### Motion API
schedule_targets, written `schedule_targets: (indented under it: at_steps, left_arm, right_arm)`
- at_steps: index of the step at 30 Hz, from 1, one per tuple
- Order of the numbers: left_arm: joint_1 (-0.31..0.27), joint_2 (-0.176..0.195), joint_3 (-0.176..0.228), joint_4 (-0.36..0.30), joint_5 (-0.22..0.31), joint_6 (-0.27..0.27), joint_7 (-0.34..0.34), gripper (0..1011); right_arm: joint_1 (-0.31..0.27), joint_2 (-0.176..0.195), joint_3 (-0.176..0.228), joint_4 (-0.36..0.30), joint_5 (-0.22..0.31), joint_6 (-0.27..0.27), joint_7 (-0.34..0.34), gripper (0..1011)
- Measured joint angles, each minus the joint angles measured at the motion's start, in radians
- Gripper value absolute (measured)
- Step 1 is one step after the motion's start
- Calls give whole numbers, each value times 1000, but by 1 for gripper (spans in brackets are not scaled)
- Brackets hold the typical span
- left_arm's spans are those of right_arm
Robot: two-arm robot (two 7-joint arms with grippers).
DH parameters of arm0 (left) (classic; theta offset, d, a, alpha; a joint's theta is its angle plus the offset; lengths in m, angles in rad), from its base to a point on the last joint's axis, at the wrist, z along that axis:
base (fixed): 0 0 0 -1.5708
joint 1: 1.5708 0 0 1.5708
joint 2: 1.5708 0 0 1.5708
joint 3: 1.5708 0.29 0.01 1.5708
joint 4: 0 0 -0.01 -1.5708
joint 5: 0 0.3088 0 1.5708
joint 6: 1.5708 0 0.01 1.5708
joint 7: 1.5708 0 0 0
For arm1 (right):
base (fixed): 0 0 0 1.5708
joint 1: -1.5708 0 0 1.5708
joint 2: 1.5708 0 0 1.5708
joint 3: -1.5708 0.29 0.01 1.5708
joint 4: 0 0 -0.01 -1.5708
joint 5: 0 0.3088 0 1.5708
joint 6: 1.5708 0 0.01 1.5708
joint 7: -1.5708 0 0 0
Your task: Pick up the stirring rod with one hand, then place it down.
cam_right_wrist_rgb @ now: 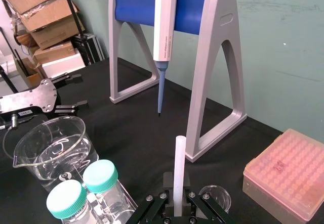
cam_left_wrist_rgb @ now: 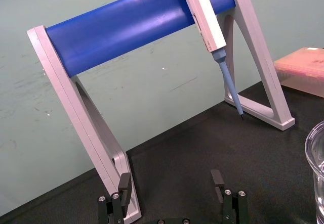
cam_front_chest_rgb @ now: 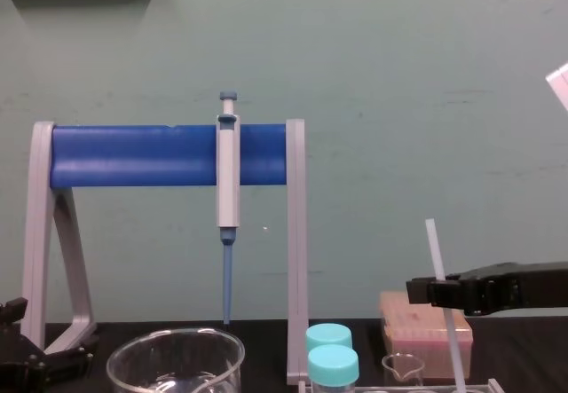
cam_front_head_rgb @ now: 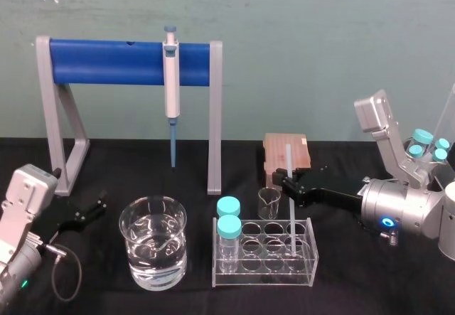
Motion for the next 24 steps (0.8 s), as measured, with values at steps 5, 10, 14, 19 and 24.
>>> schedule_targets:
  at_steps: [5,10,14,19,24]
  left_arm:
    - [0,0,0,0,0,0,0,1005]
    - [0,0,0,0,0,0,0,1005]
    - [0,0,0,0,0,0,0,1005]
    - [0,0,0,0,0,0,0,1005]
    - [0,0,0,0,0,0,0,1005]
  right_arm:
    - [-2,-3,2,2,0,5,-1,153]
    - [-2,-4,5,3,-2,8,-6,281]
    - [-3,-4,6,3,-4,8,-7,397]
    - [-6,-3,11,0,-6,9,-12,575]
    - [-17,4,25,-17,-12,8,-38,738]
